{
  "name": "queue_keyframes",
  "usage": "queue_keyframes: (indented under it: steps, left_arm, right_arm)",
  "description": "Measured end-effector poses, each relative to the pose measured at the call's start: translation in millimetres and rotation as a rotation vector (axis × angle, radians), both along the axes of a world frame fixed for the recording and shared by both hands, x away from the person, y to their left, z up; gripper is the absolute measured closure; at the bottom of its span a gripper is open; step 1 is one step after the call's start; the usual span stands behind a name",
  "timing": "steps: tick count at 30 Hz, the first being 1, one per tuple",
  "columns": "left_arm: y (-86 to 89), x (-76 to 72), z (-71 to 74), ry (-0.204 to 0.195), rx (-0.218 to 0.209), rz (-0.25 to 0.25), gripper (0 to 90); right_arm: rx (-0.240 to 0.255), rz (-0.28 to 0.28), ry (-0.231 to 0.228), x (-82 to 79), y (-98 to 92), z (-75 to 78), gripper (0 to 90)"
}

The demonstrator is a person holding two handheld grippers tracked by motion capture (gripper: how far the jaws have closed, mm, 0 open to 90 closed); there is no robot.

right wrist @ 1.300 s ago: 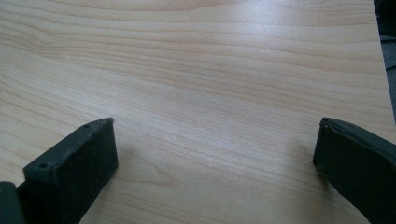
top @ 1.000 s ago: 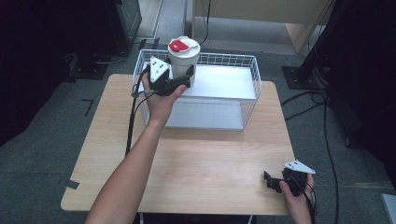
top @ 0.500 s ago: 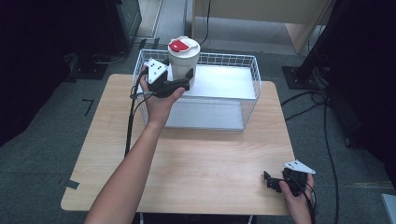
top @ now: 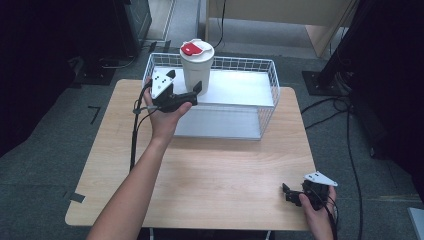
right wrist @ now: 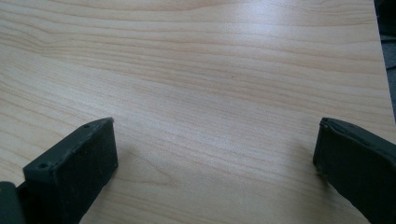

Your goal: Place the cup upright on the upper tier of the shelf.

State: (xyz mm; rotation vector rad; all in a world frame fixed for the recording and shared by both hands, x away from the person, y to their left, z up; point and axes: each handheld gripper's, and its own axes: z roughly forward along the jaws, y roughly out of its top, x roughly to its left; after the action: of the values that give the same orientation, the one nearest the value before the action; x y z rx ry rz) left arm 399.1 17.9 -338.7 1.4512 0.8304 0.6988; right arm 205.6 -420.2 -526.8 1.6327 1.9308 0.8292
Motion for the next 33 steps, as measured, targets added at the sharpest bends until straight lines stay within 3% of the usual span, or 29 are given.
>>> queue_keyframes:
  steps: [17,26,33]
  left_arm:
    - [20.6,-39.2,-10.9,-0.021,0.015,-0.049,3.2]
    - [40.8,-58.6,-19.8,-0.025,0.036,-0.043,3.0]
    - [59.0,-71.2,-33.8,-0.008,0.028,-0.028,3.0]
  right_arm:
    - [0.001,-0.001,0.002,-0.2,0.2,0.1,0.0]
    - [0.001,-0.002,0.001,-0.1,0.2,0.0,0.0]
    - [0.001,-0.001,0.001,-0.1,0.1,0.1,0.0]
